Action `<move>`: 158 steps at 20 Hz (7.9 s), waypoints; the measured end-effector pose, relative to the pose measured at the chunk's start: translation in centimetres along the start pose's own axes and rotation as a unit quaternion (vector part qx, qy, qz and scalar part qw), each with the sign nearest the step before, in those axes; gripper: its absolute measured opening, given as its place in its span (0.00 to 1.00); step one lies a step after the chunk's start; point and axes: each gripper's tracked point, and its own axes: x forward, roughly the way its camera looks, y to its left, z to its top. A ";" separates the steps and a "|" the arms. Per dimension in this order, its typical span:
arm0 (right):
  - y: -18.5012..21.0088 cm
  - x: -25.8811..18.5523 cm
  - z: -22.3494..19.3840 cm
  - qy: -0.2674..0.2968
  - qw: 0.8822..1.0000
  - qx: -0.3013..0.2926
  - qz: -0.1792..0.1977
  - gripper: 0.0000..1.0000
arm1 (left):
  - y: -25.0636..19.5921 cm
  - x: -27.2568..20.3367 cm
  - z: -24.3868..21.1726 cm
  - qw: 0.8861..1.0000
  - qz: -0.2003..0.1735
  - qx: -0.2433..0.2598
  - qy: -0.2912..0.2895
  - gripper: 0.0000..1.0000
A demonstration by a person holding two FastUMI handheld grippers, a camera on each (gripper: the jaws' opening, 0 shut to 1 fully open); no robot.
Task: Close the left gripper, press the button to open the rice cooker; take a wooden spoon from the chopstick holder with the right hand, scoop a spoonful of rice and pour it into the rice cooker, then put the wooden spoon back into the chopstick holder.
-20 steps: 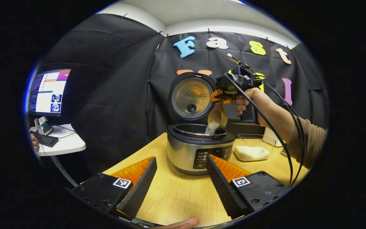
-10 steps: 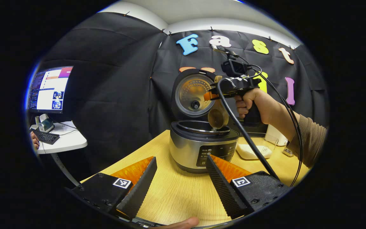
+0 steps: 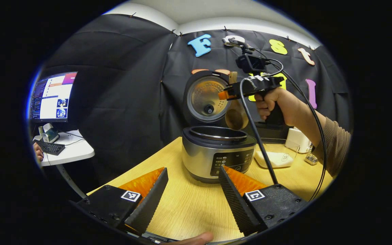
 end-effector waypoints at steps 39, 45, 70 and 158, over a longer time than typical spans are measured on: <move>-45.8 -24.4 -22.6 0.095 0.931 0.127 -0.329 0.12 | -14.1 2.9 0.5 0.997 -0.069 0.032 0.030 0.96; -45.1 -24.1 -26.9 0.115 0.927 0.165 -0.318 0.12 | -14.9 2.6 0.6 0.996 -0.076 0.021 0.035 0.96; -47.6 -28.2 -28.6 0.125 0.900 0.196 -0.368 0.95 | -13.3 4.6 4.0 0.998 -0.057 0.009 0.013 0.95; -25.2 -49.3 -21.9 0.056 0.955 0.167 -0.239 0.95 | -8.7 15.8 9.3 0.993 0.055 0.050 0.087 0.95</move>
